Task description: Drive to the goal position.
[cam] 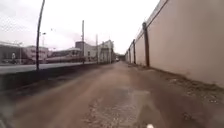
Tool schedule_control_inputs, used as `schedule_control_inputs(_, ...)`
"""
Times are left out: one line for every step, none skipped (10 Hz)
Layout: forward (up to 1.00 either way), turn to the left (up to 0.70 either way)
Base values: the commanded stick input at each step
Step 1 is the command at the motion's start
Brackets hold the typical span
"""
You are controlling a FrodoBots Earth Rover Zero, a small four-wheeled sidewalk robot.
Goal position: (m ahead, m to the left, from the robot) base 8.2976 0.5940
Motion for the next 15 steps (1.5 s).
schedule_control_inputs(0.85, 0.05)
schedule_control_inputs(0.85, 0.05)
schedule_control_inputs(0.85, 0.05)
schedule_control_inputs(0.85, 0.05)
schedule_control_inputs(0.85, 0.05)
schedule_control_inputs(0.85, 0.05)
schedule_control_inputs(0.85, 0.05)
schedule_control_inputs(0.85, 0.05)
schedule_control_inputs(0.85, 0.05)
schedule_control_inputs(0.85, 0.05)
schedule_control_inputs(0.85, 0.05)
schedule_control_inputs(0.85, 0.05)
schedule_control_inputs(0.85, 0.05)
schedule_control_inputs(0.85, 0.05)
schedule_control_inputs(0.85, 0.05)
